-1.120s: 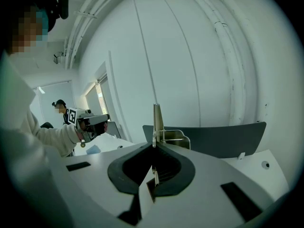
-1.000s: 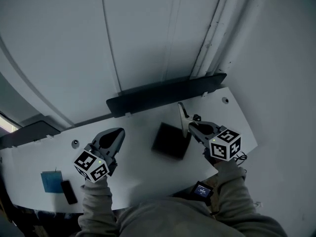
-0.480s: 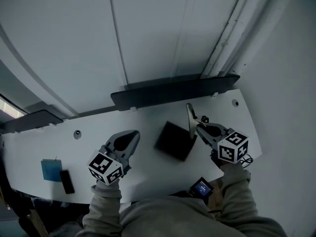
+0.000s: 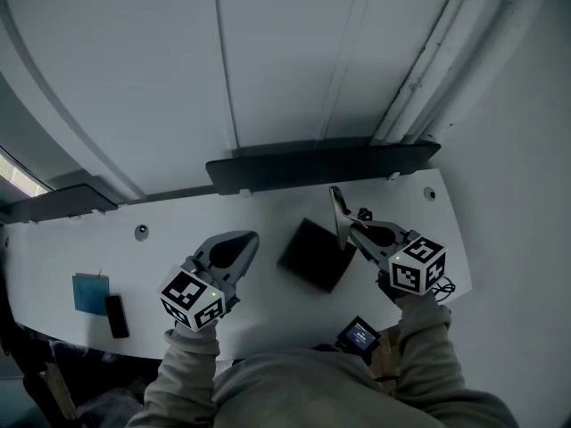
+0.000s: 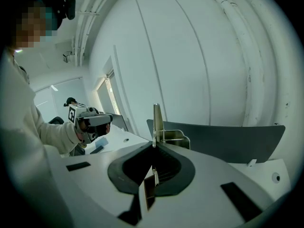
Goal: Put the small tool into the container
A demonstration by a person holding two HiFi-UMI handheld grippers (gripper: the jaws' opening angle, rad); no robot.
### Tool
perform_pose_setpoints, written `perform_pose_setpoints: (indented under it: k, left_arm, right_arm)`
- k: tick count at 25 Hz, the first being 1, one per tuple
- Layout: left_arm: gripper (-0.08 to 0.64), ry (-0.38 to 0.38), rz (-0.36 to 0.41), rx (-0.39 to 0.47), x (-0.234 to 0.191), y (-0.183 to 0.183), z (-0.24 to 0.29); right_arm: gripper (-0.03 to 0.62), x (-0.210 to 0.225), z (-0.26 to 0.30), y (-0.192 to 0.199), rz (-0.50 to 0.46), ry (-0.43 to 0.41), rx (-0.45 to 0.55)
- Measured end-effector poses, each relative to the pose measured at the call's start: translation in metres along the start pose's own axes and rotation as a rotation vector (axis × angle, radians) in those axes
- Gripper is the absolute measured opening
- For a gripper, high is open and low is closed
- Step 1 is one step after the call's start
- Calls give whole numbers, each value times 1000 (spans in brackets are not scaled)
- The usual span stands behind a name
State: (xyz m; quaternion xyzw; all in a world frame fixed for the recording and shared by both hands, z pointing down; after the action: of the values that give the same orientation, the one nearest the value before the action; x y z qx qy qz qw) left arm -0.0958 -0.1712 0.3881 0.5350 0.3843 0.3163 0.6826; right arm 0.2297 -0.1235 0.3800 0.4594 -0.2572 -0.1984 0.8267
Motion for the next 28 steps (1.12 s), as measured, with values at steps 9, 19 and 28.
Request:
perform_pose_setpoints:
  k: [9,19,28]
  left_arm:
    - [2,-22,-10,-38,-4,4,-3]
    - [2,14,-22,-37,-4,8,-4]
    - [2,5,-53,-14,0,13,-8]
  right_arm:
    - [21,-1,2,0,-23,-7,-23]
    - [21,4,3,4,-68,22,-73]
    - [21,8,5,10,-81,27,-102]
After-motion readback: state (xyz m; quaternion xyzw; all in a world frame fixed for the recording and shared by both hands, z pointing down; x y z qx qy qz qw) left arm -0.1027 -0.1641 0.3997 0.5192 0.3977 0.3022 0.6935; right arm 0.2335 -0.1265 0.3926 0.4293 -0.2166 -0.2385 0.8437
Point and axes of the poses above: the fingertips, and each gripper's own axes: z forward along the fingers, x to its right, y out of its underside, the point moved 10 cm from there along -z, backward along the fingers, and after that the axes turned 4 degrees about -y, right-handed, at the moved point
